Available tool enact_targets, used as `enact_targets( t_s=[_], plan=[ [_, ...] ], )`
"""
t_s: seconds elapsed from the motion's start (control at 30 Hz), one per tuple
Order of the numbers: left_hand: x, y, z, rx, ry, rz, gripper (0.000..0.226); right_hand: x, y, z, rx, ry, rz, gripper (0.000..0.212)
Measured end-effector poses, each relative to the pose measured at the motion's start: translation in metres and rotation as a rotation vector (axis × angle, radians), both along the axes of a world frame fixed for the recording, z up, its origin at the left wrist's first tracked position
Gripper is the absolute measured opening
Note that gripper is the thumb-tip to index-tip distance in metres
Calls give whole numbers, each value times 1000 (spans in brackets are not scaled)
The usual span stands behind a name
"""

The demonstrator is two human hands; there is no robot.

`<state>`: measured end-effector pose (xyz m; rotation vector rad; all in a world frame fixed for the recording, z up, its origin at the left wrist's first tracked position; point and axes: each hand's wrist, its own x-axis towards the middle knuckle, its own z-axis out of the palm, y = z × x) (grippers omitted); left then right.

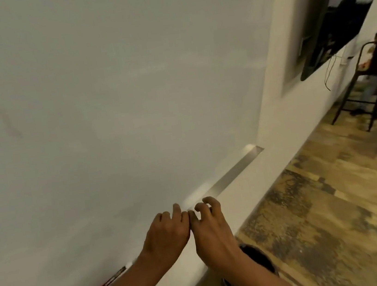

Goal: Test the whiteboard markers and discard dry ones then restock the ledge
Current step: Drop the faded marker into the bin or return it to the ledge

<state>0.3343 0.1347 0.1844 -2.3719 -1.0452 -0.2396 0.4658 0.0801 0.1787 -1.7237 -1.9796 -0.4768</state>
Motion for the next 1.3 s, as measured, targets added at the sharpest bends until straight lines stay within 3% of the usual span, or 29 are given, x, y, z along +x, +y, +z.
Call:
enact_targets(
  t_s=[0.13,0.27,0.43,0.7,0.97,1.17,1.3],
  plan=[
    [57,17,-47,-253,-55,67,92,52,11,-45,-188,74,-148,35],
    [106,31,-93,-362,-87,-34,111,108,23,-94,-310,100,-242,35],
    [154,52,-169,-533,33,-118,102,174,33,-169,-535,155,-337,52],
    [209,75,-285,-748,211,-123,82,246,62,-306,-826,147,-379,39],
    [217,102,-382,-853,338,-59,57,265,85,-425,-954,134,-359,25],
    [225,111,-436,-827,325,-39,54,263,103,-492,-956,95,-314,22],
    [237,120,-459,-812,316,-26,67,266,113,-523,-933,85,-280,20]
  ],
)
